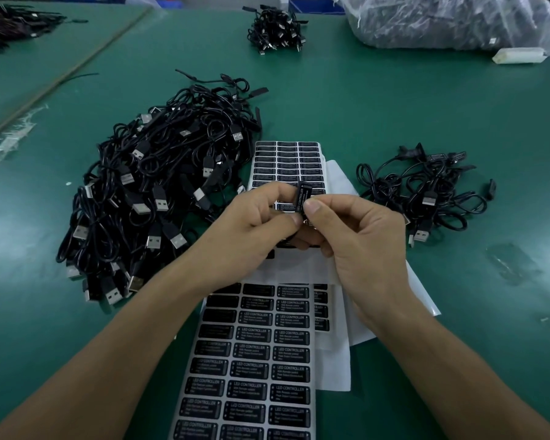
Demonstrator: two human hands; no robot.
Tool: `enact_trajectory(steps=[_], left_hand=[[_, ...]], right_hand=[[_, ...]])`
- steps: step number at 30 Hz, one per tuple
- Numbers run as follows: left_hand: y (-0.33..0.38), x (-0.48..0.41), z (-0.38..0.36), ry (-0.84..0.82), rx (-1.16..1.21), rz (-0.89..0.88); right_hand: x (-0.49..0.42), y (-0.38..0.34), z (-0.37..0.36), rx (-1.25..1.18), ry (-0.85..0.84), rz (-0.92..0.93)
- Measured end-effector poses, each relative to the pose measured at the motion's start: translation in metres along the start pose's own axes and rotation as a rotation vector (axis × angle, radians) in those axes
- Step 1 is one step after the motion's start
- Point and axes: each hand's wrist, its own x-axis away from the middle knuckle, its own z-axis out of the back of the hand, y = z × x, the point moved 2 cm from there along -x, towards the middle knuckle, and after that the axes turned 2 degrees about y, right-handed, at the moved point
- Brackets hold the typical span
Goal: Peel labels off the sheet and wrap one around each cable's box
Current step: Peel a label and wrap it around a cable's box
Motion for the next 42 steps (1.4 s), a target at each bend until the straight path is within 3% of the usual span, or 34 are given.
enact_trajectory(steps=[15,42], left_hand=[[0.0014,-0.0002,-0.0027,0.032,-0.107,0.023],[-0.0042,-0.0003,-0.0009,0.036,-0.097,0.042]], right_hand=[[0.0040,-0.0080,0.0018,0.302,0.029,0.250],[-0.0004,-0.0071,0.0073,0.403,0.076,0.239]])
